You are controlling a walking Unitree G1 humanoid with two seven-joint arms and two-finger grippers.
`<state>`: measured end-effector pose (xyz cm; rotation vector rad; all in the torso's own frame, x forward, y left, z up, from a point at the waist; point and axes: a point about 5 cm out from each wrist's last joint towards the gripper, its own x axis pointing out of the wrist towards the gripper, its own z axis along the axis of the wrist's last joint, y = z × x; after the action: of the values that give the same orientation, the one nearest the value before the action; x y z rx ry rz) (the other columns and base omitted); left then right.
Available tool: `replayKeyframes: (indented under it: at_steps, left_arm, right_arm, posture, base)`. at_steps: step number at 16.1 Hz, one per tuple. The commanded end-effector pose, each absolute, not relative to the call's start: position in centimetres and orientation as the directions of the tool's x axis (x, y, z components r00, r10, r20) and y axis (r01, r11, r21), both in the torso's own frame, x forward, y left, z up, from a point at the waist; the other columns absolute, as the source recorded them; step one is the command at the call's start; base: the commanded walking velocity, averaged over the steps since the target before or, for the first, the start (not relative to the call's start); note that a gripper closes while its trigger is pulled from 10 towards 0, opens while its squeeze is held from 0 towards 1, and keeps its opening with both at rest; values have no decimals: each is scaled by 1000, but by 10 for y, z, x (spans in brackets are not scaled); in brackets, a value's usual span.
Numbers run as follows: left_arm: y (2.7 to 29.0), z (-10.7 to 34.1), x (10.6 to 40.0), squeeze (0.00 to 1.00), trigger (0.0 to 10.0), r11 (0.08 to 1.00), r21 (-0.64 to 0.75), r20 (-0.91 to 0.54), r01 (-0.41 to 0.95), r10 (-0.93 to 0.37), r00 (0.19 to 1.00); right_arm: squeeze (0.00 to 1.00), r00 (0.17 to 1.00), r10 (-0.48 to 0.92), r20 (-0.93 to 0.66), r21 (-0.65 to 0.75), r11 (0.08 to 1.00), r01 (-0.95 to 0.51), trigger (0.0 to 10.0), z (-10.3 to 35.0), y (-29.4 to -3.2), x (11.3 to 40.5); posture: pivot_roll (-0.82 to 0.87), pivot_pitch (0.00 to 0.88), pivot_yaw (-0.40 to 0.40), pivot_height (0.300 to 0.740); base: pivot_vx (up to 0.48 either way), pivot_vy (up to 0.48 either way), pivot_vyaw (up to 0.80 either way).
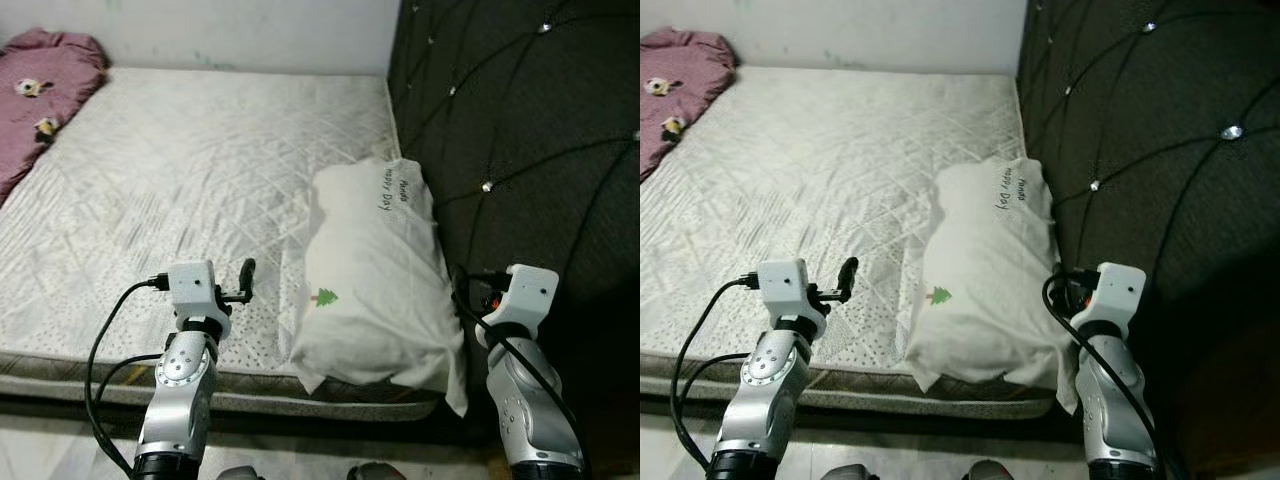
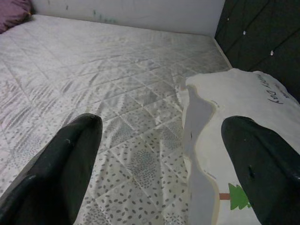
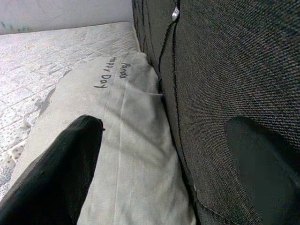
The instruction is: Clean up the room
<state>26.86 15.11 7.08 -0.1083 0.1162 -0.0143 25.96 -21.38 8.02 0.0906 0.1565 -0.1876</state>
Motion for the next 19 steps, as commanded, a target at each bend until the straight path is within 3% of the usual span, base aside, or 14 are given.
replayKeyframes:
  at_steps: [1, 7, 11, 15, 18, 19]
  left_arm:
    - [152, 70, 269, 0, 10000, 994, -112, -118, 10, -24, 993]
    - [153, 69, 269, 0, 10000, 993, -118, -125, 1, -16, 992]
    - [148, 65, 268, 0, 10000, 993, -120, -149, 16, -34, 988]
    - [147, 66, 266, 0, 10000, 992, -125, -152, 16, -35, 988]
    - [154, 65, 262, 0, 10000, 992, -119, -134, -33, 17, 991]
    - [153, 65, 262, 0, 10000, 992, -120, -135, -26, 10, 991]
  right_arm:
    - [0, 965, -199, -170, 78, 974, 214, 10000, 80, -218, 260]
    - [0, 961, -204, -189, 87, 971, 224, 10000, 77, -218, 259]
    - [0, 939, -234, -253, 62, 964, 257, 10000, 68, -224, 252]
    - [0, 940, -196, -279, 76, 971, 225, 10000, 58, -214, 252]
    - [0, 940, -216, -264, 69, 968, 242, 10000, 59, -209, 258]
    - [0, 952, -185, -246, 3, 982, 191, 10000, 61, -204, 259]
  posture:
    - [-48, 0, 13, 740]
    - [-45, 17, 4, 740]
    - [-38, 44, -15, 740]
    - [-14, 44, 8, 740]
    - [-18, 22, 15, 740]
    - [-16, 22, 17, 740]
  base:
    - [0, 292, -800]
    - [0, 296, -718]
    - [0, 316, 0]
    - [0, 341, 0]
    - [0, 0, 0]
    - [0, 0, 0]
